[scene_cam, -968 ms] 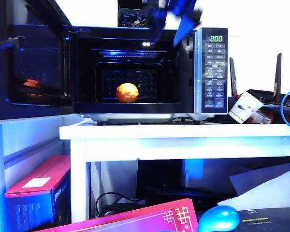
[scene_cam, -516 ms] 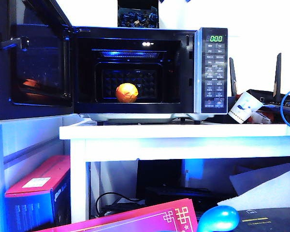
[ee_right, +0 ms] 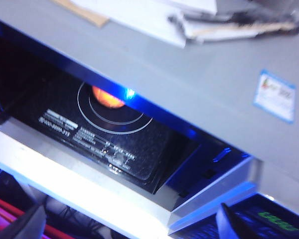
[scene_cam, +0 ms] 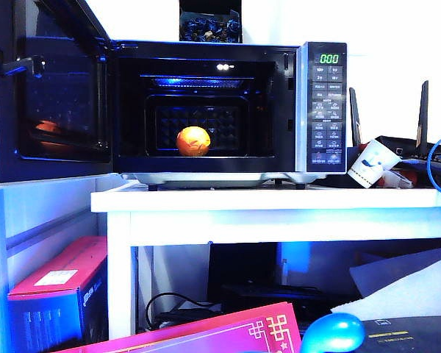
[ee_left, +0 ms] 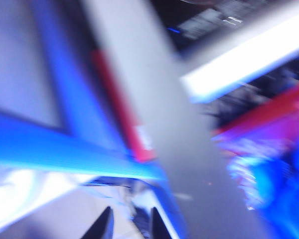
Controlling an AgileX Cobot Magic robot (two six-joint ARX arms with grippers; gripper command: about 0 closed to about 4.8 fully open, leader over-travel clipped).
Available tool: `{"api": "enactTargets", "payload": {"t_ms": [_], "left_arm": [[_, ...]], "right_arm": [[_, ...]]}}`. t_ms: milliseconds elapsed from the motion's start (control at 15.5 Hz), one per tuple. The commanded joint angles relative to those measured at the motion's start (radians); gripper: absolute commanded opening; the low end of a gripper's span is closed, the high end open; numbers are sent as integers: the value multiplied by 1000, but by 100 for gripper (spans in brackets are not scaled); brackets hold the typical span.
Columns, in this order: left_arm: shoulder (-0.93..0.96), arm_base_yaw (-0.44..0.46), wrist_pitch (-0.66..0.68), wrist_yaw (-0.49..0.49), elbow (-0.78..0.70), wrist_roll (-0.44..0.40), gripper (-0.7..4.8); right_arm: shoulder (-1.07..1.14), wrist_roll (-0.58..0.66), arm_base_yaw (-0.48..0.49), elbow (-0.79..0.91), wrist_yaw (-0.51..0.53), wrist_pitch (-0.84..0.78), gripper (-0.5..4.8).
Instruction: Open the microwave door, place the orange inside the microwave, then close the microwave door.
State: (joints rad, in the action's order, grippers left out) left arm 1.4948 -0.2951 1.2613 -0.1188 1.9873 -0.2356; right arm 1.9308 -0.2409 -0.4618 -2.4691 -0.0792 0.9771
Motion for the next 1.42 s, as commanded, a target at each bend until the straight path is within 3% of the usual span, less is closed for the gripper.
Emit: {"api": "enactTargets", "payload": {"t_ms": [65, 258, 387, 452, 581, 775, 839, 968, 1227, 1420], "left_arm": [[26, -1, -3, 169, 4, 0, 107], [57, -1, -29, 320, 4, 0, 107], [84, -1, -56, 496, 4, 0, 106], [92, -1, -67, 537, 4, 0, 106], [113, -2, -98, 580, 3, -1, 46], [151, -2, -180, 612, 3, 0, 44], [169, -3, -233, 638, 3, 0, 8], [187, -32, -314, 689, 3, -1, -6], [241, -153, -484, 686, 3, -14, -6], [301, -251, -608, 459, 3, -23, -6]], "right_arm": [[-49, 5, 0, -5, -14, -47, 479], [-91, 5, 0, -5, -17, -100, 479], [-116, 5, 0, -5, -24, -148, 479], [-119, 5, 0, -5, -24, -160, 479], [-122, 5, 0, -5, -24, -188, 479], [-122, 6, 0, -4, -25, -195, 479], [-122, 5, 0, -5, -24, -199, 479], [-122, 5, 0, -4, -24, -211, 479], [-122, 5, 0, -5, -24, -270, 479], [-124, 5, 0, -16, -24, -280, 479]]}}
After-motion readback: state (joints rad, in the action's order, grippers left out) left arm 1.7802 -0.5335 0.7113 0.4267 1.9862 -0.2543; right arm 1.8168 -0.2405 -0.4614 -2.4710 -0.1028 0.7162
